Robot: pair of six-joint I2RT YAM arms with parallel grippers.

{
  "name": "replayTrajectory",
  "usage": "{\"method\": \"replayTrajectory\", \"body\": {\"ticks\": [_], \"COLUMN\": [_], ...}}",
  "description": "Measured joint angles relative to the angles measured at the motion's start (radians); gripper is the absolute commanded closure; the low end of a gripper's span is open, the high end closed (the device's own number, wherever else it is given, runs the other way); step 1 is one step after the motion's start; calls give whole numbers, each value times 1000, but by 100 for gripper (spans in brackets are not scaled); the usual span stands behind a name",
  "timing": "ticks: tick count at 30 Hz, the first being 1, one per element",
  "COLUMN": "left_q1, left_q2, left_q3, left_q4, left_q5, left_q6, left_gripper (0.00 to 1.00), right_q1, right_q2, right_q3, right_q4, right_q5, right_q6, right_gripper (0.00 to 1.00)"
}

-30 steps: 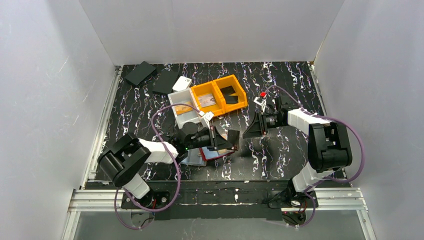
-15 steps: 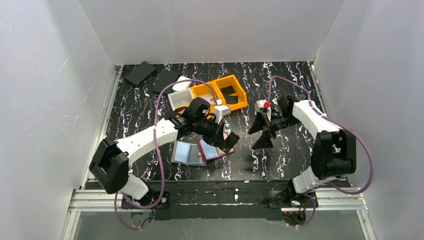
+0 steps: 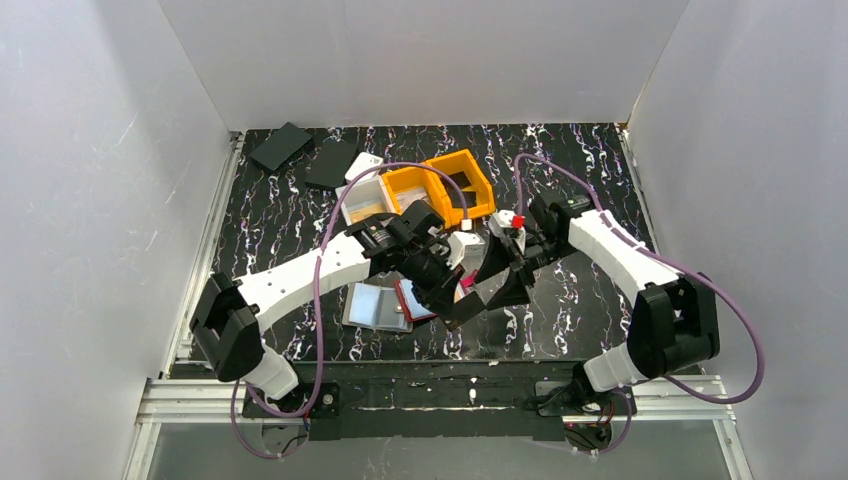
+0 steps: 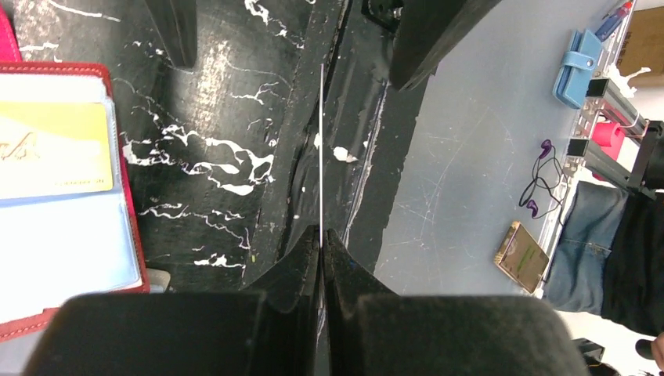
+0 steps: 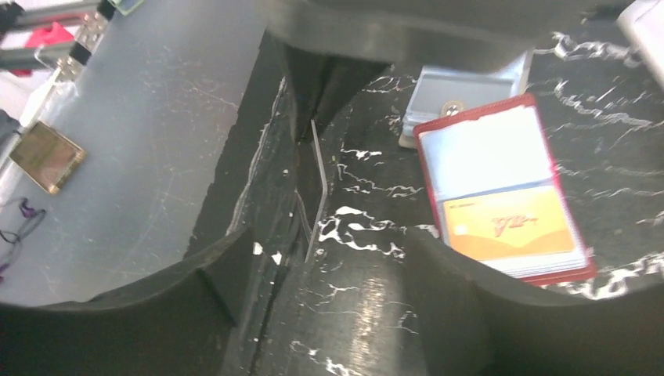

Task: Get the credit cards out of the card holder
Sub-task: Place the credit card in the storage box.

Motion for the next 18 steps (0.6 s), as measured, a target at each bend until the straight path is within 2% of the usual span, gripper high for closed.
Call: {"method": "replayTrajectory", "body": {"ticks": [2, 6, 8, 9, 12, 16, 18], "left_q1": [-16, -22, -22, -22, -22, -19, -18], "left_q2": [3, 19, 35, 41, 40, 24, -63], "left_q3": [13, 24, 29, 30, 31, 21, -65], "left_q4": [0, -7, -2, -2, 6, 46, 150], "left_q5": [0, -2, -5, -6, -17, -47, -83], "left_q6": [0, -10, -18, -21, -28, -60, -107], "left_gripper": [100, 100, 100, 93, 73, 34, 13], "right_q1": [16, 65, 76, 78, 79, 70, 45], "right_q2": [-23, -131, -187, -203, -218, -218, -218], "right_q3": [-60, -204, -254, -266, -273, -272, -271], "right_q4": [103, 384, 517, 556, 641, 669, 669], "right_q5": [3, 2, 8, 10, 19, 13, -4], "right_q6": [110, 407, 539, 582, 682, 701, 705], "right_gripper": [40, 80, 96, 99, 99, 99, 99]}}
